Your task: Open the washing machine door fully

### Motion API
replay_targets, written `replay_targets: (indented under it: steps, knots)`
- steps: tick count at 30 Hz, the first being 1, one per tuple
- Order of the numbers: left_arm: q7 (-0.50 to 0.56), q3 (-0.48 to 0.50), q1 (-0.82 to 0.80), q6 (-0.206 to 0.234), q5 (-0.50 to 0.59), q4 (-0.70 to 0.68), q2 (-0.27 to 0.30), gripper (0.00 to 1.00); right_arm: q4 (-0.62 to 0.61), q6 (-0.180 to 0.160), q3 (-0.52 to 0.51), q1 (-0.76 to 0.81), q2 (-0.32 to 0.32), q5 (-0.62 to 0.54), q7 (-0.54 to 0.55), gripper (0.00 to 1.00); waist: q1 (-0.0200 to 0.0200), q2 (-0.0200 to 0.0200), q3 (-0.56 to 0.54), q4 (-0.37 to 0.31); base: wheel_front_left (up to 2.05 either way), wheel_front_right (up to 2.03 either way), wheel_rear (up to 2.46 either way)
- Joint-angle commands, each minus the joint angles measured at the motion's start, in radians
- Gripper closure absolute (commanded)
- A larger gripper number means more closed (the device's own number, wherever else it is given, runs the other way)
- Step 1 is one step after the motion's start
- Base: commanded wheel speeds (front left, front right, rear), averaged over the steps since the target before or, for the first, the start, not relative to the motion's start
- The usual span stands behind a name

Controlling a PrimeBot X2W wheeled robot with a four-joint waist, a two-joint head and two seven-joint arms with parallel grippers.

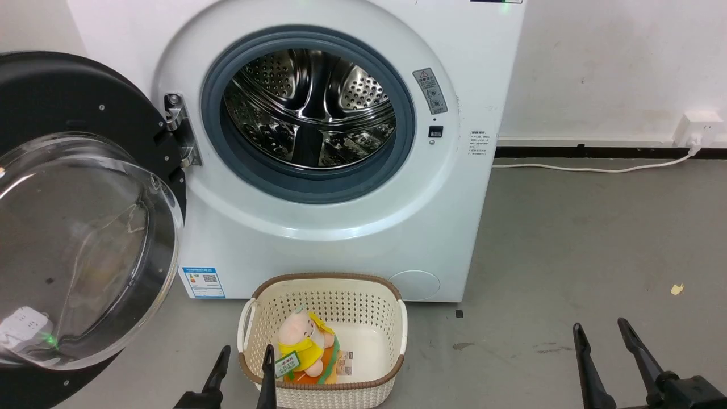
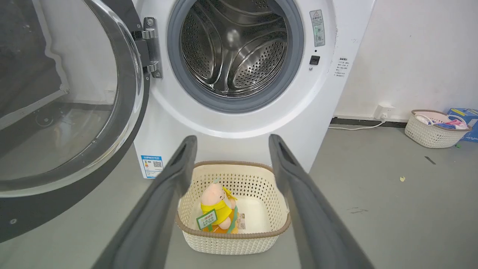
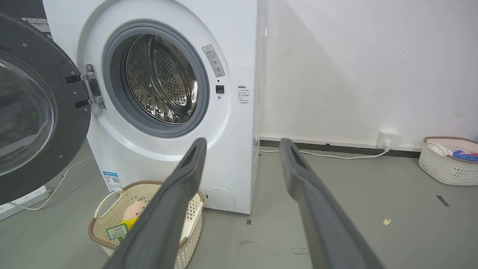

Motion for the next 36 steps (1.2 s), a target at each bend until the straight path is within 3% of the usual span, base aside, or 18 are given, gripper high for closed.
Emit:
replay_targets:
  steps: [1,17,33,34,36]
  knots:
    - [-0.005,-0.003,0.015,0.007,0.009,0.004,-0.006,0.0,0.005,0.001,0.004,0.014,0.003,0.007,-0.004,0.0,0.0,0.0,-0.001,0.004,0.0,0.0,0.0]
    - [-0.005,0.05,0.029,0.008,0.056,-0.017,-0.038,0.0,0.033,0.001,0.027,0.025,0.003,0.021,-0.004,0.0,0.0,0.0,-0.01,0.023,0.0,0.0,0.0]
    - [-0.005,0.083,0.029,-0.026,0.079,-0.026,-0.057,0.0,0.047,0.001,0.025,0.024,0.003,0.022,-0.005,0.0,0.0,0.0,-0.005,0.03,0.0,0.0,0.0]
    - [0.001,0.079,0.017,-0.024,0.076,-0.025,-0.056,1.0,0.045,0.0,0.025,0.018,0.0,0.015,0.001,1.0,0.0,0.0,-0.005,0.03,0.0,0.0,0.0]
    - [0.001,0.077,0.017,-0.024,0.076,-0.025,-0.056,1.0,0.045,0.0,0.025,0.018,0.0,0.015,0.001,1.0,0.0001,0.0,-0.005,0.03,0.0,0.0,0.0]
